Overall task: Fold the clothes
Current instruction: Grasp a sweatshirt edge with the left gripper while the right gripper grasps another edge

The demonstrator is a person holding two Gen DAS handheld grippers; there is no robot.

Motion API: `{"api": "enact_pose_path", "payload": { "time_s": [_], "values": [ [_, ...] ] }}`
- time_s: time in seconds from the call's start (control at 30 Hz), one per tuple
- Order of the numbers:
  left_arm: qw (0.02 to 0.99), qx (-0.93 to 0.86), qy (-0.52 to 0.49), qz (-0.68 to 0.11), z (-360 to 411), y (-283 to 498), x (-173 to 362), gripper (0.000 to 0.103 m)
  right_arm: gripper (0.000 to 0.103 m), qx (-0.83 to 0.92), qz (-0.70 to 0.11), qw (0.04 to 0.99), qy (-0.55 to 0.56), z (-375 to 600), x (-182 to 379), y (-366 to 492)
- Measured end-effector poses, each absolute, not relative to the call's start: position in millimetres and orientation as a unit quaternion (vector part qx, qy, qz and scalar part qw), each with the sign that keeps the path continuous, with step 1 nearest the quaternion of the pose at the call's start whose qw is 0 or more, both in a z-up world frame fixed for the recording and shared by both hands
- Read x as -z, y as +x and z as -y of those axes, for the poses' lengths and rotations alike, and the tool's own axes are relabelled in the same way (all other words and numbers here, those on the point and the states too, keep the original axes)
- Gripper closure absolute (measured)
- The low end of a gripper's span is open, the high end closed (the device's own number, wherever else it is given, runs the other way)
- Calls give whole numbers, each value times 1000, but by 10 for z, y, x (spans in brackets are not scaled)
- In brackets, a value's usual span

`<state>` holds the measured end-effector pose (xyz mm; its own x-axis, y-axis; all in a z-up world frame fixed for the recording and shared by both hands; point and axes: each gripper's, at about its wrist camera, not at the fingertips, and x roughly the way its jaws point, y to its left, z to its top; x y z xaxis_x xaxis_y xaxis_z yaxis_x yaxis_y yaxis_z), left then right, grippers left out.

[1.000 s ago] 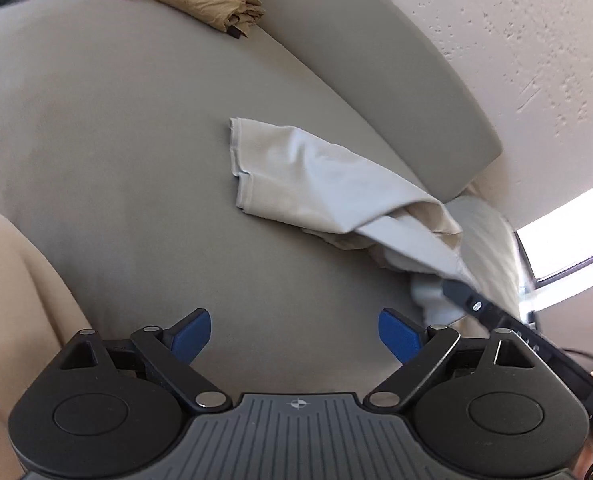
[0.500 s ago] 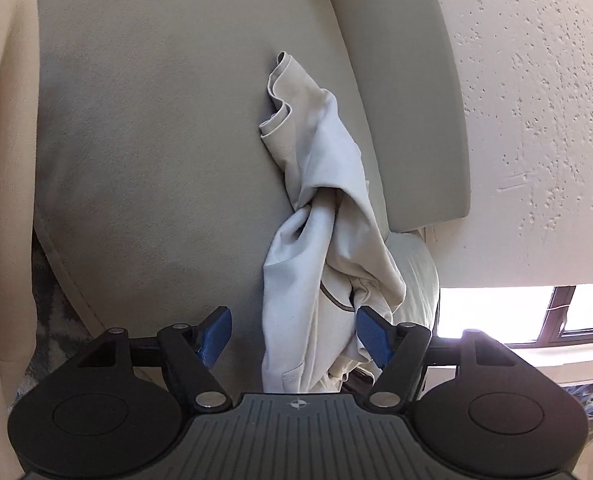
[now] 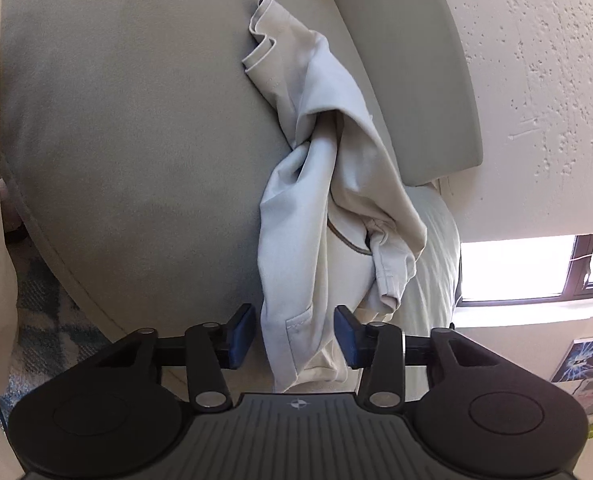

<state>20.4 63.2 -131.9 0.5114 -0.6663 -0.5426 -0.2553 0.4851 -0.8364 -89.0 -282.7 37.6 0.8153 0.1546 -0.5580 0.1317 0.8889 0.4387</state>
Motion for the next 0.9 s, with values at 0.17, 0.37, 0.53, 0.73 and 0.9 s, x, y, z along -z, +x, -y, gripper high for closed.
{"api": "enact_pose_path", "payload": {
  "time_s": [0.17, 0.37, 0.53, 0.73, 0.9],
  "values": [
    [759, 134, -442, -459, -670, 199, 1186, 103, 38, -8, -366, 886, 284, 2822, 102, -691],
    [840, 74, -413, -343, -1483, 189, 399, 103, 38, -11, -381, 887, 260, 2748, 234, -652],
    [856, 67, -391, -331, -1757, 264, 299, 103, 38, -32, -384, 892, 234, 2620, 252, -558],
    [842, 128, -423, -309, -1725, 312, 588, 103, 38, -159, -359, 908, 148, 1899, 200, -370],
    [841, 144, -432, -293, -1894, 429, 626, 103, 28, -256, -339, 905, 18, 1064, 310, -184]
  ]
}}
